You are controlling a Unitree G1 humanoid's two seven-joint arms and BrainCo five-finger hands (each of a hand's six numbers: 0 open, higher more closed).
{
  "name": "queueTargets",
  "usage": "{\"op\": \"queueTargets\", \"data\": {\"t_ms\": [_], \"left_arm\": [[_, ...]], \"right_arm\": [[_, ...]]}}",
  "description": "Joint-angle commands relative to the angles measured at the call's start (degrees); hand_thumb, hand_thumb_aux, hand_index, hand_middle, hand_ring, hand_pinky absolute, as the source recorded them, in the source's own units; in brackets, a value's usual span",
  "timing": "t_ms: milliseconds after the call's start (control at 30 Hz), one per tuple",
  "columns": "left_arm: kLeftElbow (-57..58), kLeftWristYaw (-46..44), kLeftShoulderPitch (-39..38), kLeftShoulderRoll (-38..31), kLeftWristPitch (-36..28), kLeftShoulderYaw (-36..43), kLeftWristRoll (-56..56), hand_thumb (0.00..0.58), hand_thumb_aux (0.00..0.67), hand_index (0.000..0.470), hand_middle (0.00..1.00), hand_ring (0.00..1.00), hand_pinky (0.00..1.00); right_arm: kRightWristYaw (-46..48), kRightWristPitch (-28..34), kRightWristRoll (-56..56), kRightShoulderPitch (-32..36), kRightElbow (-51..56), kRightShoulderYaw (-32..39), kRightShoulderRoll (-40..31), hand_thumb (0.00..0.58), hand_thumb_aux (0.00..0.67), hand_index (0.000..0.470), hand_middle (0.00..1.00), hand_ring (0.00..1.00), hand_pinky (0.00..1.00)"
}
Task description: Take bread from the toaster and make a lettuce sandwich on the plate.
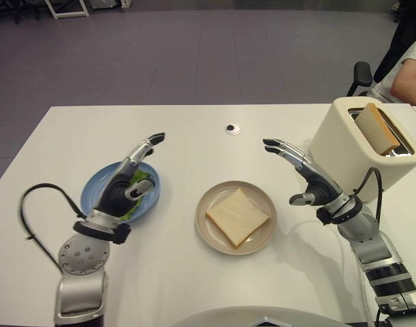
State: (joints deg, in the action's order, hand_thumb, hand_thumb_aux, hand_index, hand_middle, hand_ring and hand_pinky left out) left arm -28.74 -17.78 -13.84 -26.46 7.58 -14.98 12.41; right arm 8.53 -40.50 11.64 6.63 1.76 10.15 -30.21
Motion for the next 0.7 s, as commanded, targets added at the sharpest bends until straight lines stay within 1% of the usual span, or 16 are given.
{"op": "queueTargets", "data": {"t_ms": [33,133,233,267,333,367,400,500,533,567,600,700], "left_arm": [[13.44,7.6,0.29,-11.25,-1.37,-0.68,22.67,0.0,0.0,0.0,0.0,0.0,0.0],[23.0,12.91,1.3,-15.65,-1.67,2.28,31.89,0.0,0.0,0.0,0.0,0.0,0.0],[27.52,15.53,2.11,-16.75,-1.76,4.46,34.57,0.0,0.0,0.0,0.0,0.0,0.0],[28.59,16.32,2.42,-17.08,-1.77,5.15,35.24,0.223,0.145,0.101,0.0,0.0,0.0],[30.65,17.32,3.07,-17.53,-2.05,6.47,36.42,0.307,0.21,0.147,0.0,0.0,0.0],[31.41,17.55,3.26,-17.62,-2.08,7.09,36.53,0.403,0.3,0.21,0.0,0.0,0.0],[32.05,17.68,3.4,-17.65,-1.97,7.67,36.4,0.452,0.355,0.249,0.0,0.0,0.0],[35.04,19.13,3.91,-17.88,-2.18,9.12,36.46,0.462,0.368,0.258,0.0,0.0,0.0],[36.19,19.59,4.3,-18.1,-2.27,9.75,36.71,0.48,0.391,0.275,0.0,0.0,0.0],[37.17,19.95,4.61,-18.32,-2.34,10.33,36.93,0.508,0.434,0.304,0.0,0.0,0.0],[37.73,20.22,4.83,-18.52,-2.44,10.77,37.06,0.52,0.455,0.319,0.0,0.0,0.0],[39.13,21.1,5.42,-18.7,-2.68,12.05,37.05,0.494,0.413,0.289,0.0,0.0,0.0]], "right_arm": [[1.73,1.31,-3.26,0.4,1.45,-2.11,0.83,0.0,0.0,0.0,0.0,0.0,0.0],[3.05,2.14,-5.11,0.56,2.31,-2.68,1.65,0.0,0.0,0.0,0.0,0.0,0.0],[3.75,2.22,-5.44,0.24,2.75,-3.07,2.22,0.0,0.0,0.0,0.0,0.0,0.0],[3.96,2.16,-5.44,0.06,2.83,-3.14,2.39,0.0,0.0,0.0,0.0,0.0,0.0],[4.37,2.06,-5.28,-0.21,2.94,-3.33,2.7,0.0,0.0,0.0,0.0,0.0,0.0],[4.52,2.03,-5.14,-0.27,2.98,-3.44,2.8,0.0,0.0,0.0,0.0,0.0,0.0],[4.68,2.04,-4.95,-0.29,3.03,-3.58,2.9,0.0,0.0,0.0,0.0,0.0,0.0],[5.09,2.07,-4.57,-0.22,3.14,-3.9,3.2,0.0,0.0,0.0,0.0,0.0,0.0],[5.15,2.15,-4.49,-0.39,2.91,-4.09,3.21,0.0,0.0,0.0,0.0,0.0,0.0],[5.2,2.22,-4.44,-0.51,2.69,-4.24,3.23,0.0,0.0,0.0,0.0,0.0,0.0],[5.26,2.27,-4.39,-0.58,2.53,-4.35,3.26,0.0,0.0,0.0,0.0,0.0,0.0],[5.51,2.28,-4.36,-0.62,2.39,-4.57,3.3,0.0,0.0,0.0,0.0,0.0,0.0]]}}
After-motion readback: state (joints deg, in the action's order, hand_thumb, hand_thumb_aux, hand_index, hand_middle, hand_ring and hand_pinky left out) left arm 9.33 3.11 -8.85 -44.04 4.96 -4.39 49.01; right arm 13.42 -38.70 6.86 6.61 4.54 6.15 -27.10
